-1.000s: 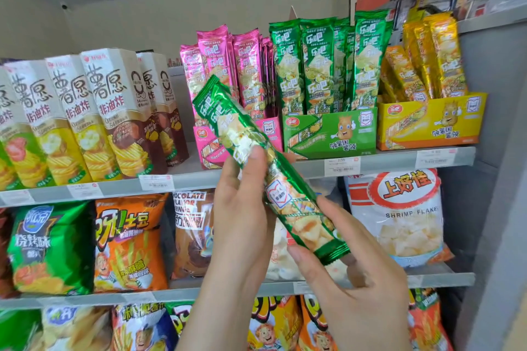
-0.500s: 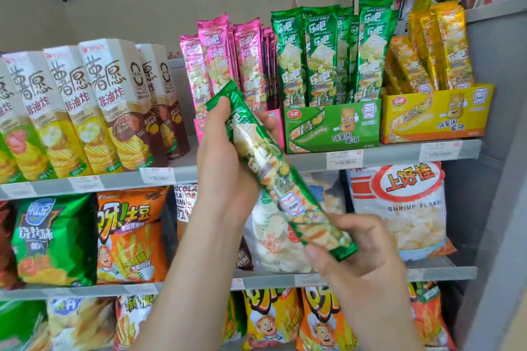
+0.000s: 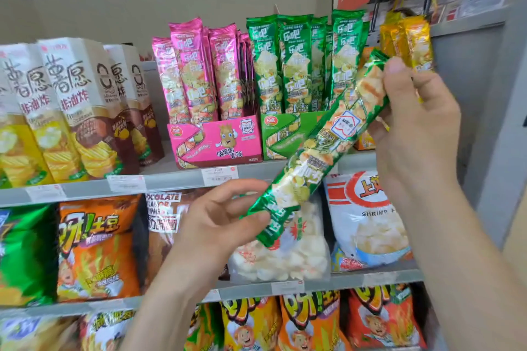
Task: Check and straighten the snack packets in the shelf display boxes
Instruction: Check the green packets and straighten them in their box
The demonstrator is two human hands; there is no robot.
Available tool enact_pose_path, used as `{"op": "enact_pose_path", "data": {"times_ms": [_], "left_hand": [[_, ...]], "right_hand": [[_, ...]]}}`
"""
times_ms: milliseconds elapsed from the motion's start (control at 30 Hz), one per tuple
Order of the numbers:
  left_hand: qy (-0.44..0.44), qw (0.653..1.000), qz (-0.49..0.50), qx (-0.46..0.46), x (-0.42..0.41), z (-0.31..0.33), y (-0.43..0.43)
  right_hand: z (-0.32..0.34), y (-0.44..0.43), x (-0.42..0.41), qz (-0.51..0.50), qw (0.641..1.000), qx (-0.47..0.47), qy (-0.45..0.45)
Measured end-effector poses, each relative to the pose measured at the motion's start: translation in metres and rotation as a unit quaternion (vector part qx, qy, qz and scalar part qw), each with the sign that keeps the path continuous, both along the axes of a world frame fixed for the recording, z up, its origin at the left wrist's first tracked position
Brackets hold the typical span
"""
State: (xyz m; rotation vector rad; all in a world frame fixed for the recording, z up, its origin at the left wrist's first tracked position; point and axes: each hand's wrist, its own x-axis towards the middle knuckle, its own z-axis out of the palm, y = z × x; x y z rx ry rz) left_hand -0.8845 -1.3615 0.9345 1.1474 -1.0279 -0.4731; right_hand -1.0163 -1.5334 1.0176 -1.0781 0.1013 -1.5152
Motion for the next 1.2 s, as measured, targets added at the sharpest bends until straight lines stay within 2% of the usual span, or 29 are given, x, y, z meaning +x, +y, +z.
{"op": "enact_pose_path", "data": {"times_ms": [167, 367, 567, 700, 767, 900, 967, 1067, 1200], "left_hand": [[-0.051, 0.998, -0.032, 0.026, -0.007, -0.003, -0.003], [-0.012, 0.999, -0.049, 0.014, -0.01, -0.007, -0.002], [0.123, 0.988, -0.092, -0.029, -0.025, -0.01, -0.007], [0.201, 0.977, -0.055, -0.042, -0.029, -0.011, -0.012], [0.233, 0.969, -0.074, -0.034, -0.03, -0.01, -0.012], [0.261, 0.958, -0.113, -0.02, -0.026, -0.01, -0.01], [0.223, 0.97, -0.094, -0.033, -0.023, -0.013, -0.008], [0.156, 0.986, -0.015, -0.059, -0.024, -0.018, -0.005], [0.145, 0.987, 0.018, -0.068, -0.028, -0.02, -0.006]], "right_hand": [[0.013, -0.005, 0.011, 0.014, 0.999, -0.027, 0.017], [0.013, -0.007, 0.012, 0.034, 0.999, -0.021, 0.029], [0.02, -0.004, 0.015, 0.02, 0.997, -0.017, 0.071], [0.02, -0.002, 0.008, 0.175, 0.977, -0.075, 0.098], [0.019, -0.001, 0.006, 0.209, 0.966, -0.102, 0.11], [0.019, -0.001, 0.01, 0.106, 0.978, -0.123, 0.134], [0.02, -0.002, 0.012, 0.049, 0.982, -0.119, 0.136], [0.024, -0.003, 0.013, -0.021, 0.982, -0.119, 0.142], [0.028, -0.005, 0.012, 0.0, 0.979, -0.123, 0.164]]}}
